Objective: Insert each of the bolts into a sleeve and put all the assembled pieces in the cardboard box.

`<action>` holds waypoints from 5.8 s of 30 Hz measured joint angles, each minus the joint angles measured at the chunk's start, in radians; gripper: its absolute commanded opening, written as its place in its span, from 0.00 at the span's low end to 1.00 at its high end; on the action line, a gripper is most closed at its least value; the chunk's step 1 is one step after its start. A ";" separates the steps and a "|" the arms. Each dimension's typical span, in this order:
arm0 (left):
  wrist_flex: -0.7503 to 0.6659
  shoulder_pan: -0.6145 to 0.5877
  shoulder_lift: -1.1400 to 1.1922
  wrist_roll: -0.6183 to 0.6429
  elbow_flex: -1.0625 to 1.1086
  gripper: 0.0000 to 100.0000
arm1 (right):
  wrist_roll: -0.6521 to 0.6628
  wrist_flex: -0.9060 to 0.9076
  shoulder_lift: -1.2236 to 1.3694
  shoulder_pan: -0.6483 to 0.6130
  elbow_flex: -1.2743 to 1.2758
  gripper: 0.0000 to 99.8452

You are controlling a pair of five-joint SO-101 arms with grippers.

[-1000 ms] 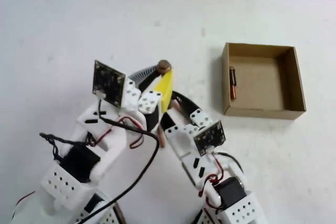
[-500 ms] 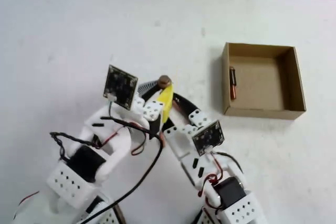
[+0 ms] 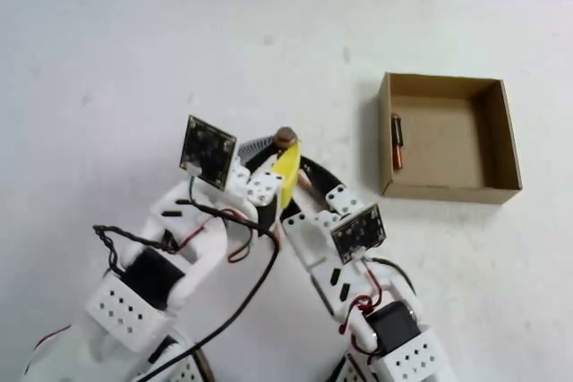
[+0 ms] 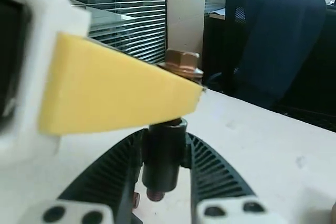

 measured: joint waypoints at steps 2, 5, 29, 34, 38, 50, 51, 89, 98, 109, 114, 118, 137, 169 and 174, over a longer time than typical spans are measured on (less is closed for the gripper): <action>0.002 -0.002 0.000 0.000 0.000 0.26 | 0.000 0.000 -0.002 -0.005 0.000 0.02; 0.021 -0.002 0.000 -0.002 0.000 0.27 | 0.000 0.000 -0.002 -0.002 0.000 0.02; 0.040 -0.044 0.002 -0.003 0.002 0.27 | 0.000 0.000 -0.002 -0.006 0.000 0.02; 0.040 -0.103 0.002 -0.005 0.002 0.27 | 0.002 0.000 0.000 -0.006 0.000 0.02; 0.040 -0.112 0.002 -0.037 0.002 0.27 | 0.002 0.000 0.000 -0.006 0.000 0.02; 0.040 -0.180 0.002 -0.040 -0.057 0.26 | 0.002 0.008 0.000 -0.006 0.000 0.02; 0.040 -0.196 0.002 -0.040 -0.058 0.25 | 0.002 0.008 0.000 -0.006 0.000 0.02; -0.038 -0.482 0.000 -0.044 0.190 0.02 | 0.097 0.015 0.000 0.126 0.000 0.02; -0.011 -0.485 -0.275 -0.044 0.361 0.02 | 0.100 0.239 0.000 0.190 -0.124 0.02; 0.304 -0.489 -0.715 -0.044 0.400 0.02 | 0.100 0.439 -0.002 0.242 -0.384 0.02; 0.311 -0.557 -0.720 -0.044 0.400 0.02 | 0.100 0.555 -0.002 0.241 -0.543 0.02; 0.311 -0.632 -0.720 -0.044 0.400 0.02 | 0.100 0.597 0.075 0.279 -0.638 0.02; 0.319 -0.657 -0.721 -0.044 0.519 0.02 | 0.106 0.374 0.884 0.626 -0.835 0.02; 0.319 -0.658 -0.721 -0.044 0.548 0.02 | 0.135 0.310 1.995 0.732 -1.387 0.02; 0.319 -0.658 -0.721 -0.044 0.548 0.02 | 0.229 0.310 2.044 0.730 -1.387 0.04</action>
